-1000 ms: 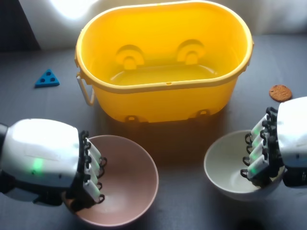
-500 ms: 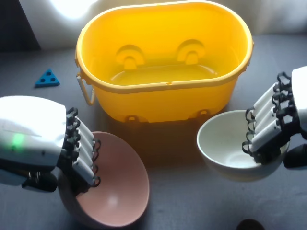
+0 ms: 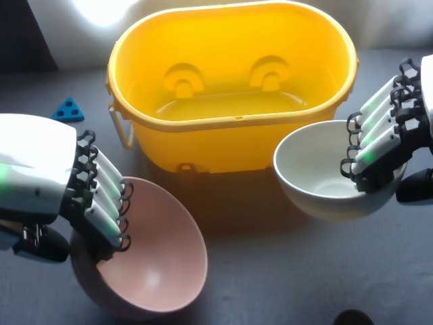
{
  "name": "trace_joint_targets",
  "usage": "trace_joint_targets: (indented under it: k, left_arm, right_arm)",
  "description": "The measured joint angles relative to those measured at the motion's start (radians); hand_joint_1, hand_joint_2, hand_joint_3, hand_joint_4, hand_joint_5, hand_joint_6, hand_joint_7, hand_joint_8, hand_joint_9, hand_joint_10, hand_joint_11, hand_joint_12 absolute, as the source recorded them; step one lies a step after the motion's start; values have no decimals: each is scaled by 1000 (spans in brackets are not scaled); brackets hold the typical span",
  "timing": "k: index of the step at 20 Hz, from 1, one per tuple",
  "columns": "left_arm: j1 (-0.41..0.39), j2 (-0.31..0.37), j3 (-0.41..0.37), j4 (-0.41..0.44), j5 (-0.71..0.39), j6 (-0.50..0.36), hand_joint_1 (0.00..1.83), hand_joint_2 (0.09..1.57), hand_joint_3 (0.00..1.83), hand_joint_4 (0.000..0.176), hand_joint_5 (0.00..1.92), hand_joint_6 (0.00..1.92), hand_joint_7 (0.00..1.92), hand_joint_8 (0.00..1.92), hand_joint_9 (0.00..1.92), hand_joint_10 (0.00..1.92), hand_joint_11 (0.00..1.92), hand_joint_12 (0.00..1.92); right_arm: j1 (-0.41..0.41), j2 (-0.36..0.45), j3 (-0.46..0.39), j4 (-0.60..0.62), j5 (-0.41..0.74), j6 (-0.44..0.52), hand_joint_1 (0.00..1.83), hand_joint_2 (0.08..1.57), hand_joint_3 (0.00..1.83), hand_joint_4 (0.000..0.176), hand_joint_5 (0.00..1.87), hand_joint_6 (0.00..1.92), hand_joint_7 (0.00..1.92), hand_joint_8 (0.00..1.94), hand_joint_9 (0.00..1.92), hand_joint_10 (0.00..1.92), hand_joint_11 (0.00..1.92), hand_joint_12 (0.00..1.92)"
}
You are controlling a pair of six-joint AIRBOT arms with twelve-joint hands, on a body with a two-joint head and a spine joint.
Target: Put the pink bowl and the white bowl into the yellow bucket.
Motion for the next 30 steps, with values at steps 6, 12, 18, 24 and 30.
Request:
trace_joint_targets:
  k: [6, 12, 18, 24, 30]
  left_arm:
    - [-47, 0, 67, -157, -16, -49, 1372, 1139, 2, 0, 869, 920, 957, 1279, 861, 1160, 810, 1065]
    - [-101, -12, 107, -210, -40, -62, 1377, 1124, 0, 0, 879, 954, 1005, 1142, 886, 1135, 798, 1061]
    - [-171, -54, 188, -251, -47, -69, 1370, 1147, 0, 0, 844, 962, 949, 1263, 848, 1202, 787, 1083]
    - [-215, -113, 264, -261, -50, -71, 1371, 1145, 0, 0, 846, 946, 952, 1246, 865, 1196, 802, 1099]
    - [-258, -181, 326, -255, -45, -66, 1370, 1146, 0, 0, 844, 965, 948, 1255, 854, 1199, 789, 1114]
  right_arm:
    - [80, 0, 8, 15, -38, -13, 1387, 1077, 0, 0, 987, 877, 1048, 839, 1026, 1059, 924, 1102]
    - [86, -9, 8, 39, -64, -116, 1387, 1076, 0, 0, 986, 891, 1051, 834, 1034, 1043, 940, 1097]
    - [88, -34, 8, 96, -80, -202, 1391, 1060, 2, 0, 1005, 877, 1111, 734, 1056, 982, 971, 1026]
    - [88, -50, 10, 210, -130, -352, 1392, 1057, 0, 0, 1022, 846, 1130, 699, 1052, 994, 970, 1037]
    - [129, -92, 61, 323, -186, -378, 1389, 1073, 1, 0, 984, 898, 1068, 802, 1034, 1043, 938, 1093]
